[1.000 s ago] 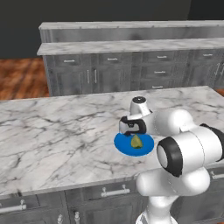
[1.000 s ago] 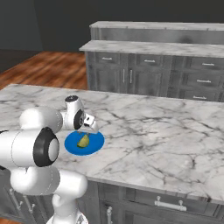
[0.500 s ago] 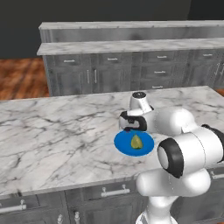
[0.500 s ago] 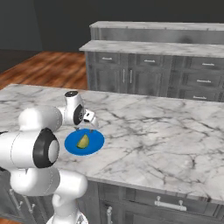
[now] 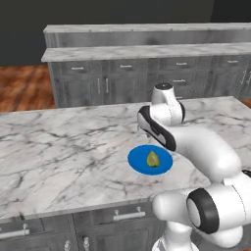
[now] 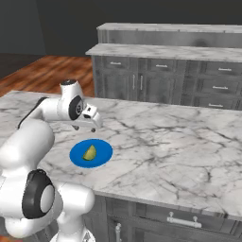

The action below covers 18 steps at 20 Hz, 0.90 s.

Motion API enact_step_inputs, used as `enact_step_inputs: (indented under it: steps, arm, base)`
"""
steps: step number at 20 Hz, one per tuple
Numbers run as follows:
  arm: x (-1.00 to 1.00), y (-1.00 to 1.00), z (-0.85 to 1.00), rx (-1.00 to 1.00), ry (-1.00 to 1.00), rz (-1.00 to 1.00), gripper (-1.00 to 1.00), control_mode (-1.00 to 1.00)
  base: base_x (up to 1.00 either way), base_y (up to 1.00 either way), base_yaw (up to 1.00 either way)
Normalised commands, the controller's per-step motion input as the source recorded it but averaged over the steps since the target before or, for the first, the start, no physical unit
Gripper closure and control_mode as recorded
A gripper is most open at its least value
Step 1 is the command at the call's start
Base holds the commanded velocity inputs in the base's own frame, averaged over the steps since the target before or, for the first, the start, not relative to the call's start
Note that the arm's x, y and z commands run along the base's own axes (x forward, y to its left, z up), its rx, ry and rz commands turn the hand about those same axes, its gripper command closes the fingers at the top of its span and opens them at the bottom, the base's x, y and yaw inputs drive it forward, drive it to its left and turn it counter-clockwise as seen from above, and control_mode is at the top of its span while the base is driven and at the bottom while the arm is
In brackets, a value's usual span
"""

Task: Pick lemon wedge from the fridge and place it on the plate on the counter.

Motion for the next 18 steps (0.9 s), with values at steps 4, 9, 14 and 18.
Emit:
enact_step_inputs:
  steps: [4, 9, 14, 18]
  arm:
    - [-0.81, -0.09, 0.9, 0.0, 0.03, 0.0, -1.0, -1.0]
    - [-0.88, -0.07, 0.74, 0.0, 0.0, 0.0, -1.0, -1.0]
    - [-0.99, 0.0, 0.11, 0.0, 0.0, 0.01, -1.0, -1.0]
    - [-0.96, 0.0, 0.29, 0.0, 0.0, 0.03, -1.0, -1.0]
  base:
    - [0.0, 0.0, 0.0]
    - [0.0, 0.0, 0.0]
    - [0.0, 0.0, 0.0]
    - [0.0, 0.0, 0.0]
